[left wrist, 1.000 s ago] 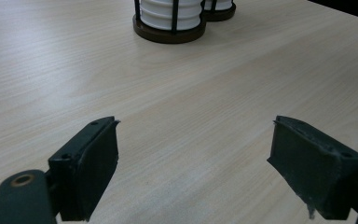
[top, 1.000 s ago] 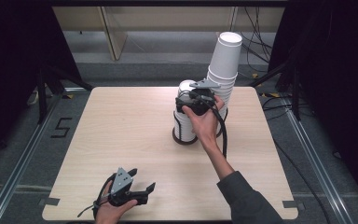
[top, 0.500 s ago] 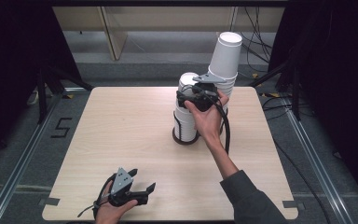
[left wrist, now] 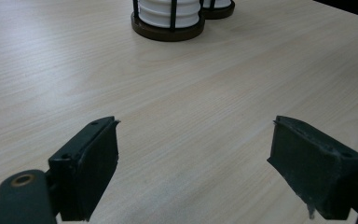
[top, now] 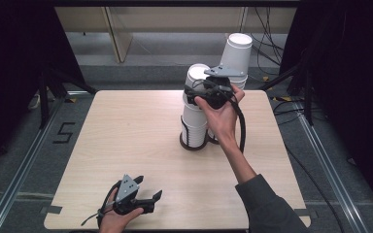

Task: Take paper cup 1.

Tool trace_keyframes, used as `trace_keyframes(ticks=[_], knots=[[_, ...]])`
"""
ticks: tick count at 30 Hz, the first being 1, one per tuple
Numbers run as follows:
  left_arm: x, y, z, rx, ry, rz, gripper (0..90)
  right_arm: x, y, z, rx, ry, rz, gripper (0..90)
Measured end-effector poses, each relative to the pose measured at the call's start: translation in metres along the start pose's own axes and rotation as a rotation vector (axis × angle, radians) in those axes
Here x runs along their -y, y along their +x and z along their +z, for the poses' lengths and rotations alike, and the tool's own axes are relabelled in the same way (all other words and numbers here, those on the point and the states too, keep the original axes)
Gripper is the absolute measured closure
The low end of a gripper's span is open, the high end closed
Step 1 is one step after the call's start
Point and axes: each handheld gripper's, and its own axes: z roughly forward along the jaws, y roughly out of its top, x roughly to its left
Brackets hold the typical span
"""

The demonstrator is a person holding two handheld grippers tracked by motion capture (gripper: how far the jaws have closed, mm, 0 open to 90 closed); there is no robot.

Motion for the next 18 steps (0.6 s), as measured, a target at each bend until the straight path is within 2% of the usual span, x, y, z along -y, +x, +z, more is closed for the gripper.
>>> trace_keyframes(ticks=[3, 6, 8, 9, 12, 14, 17, 18], knots=[[0.0, 0.0, 0.0, 0.002, 0.003, -0.004, 14.9, -0.013, 0.001, -0.012, -0.02, -0.035, -0.01, 21.0], [0.0, 0.0, 0.0, 0.004, 0.0, -0.004, 14.9, -0.018, 0.003, -0.018, -0.035, -0.045, 0.0, 21.0], [0.0, 0.0, -0.001, -0.009, 0.026, 0.016, 14.8, -0.024, 0.005, -0.027, -0.048, -0.061, -0.02, 21.0], [0.0, -0.001, 0.0, -0.006, 0.012, -0.002, 14.8, -0.025, 0.006, -0.03, -0.062, -0.06, -0.017, 21.0], [0.0, -0.001, 0.001, 0.004, -0.004, -0.008, 14.8, -0.025, 0.012, -0.038, -0.093, -0.063, -0.049, 20.9], [0.0, 0.001, 0.0, -0.005, 0.007, -0.004, 14.9, -0.021, 0.016, -0.043, -0.126, -0.062, -0.038, 20.9], [0.0, 0.001, 0.0, -0.002, 0.002, -0.001, 14.9, -0.011, 0.024, -0.05, -0.175, -0.067, -0.058, 20.9], [0.0, 0.001, 0.0, -0.002, 0.002, -0.001, 14.8, -0.011, 0.024, -0.05, -0.175, -0.067, -0.058, 20.9]])
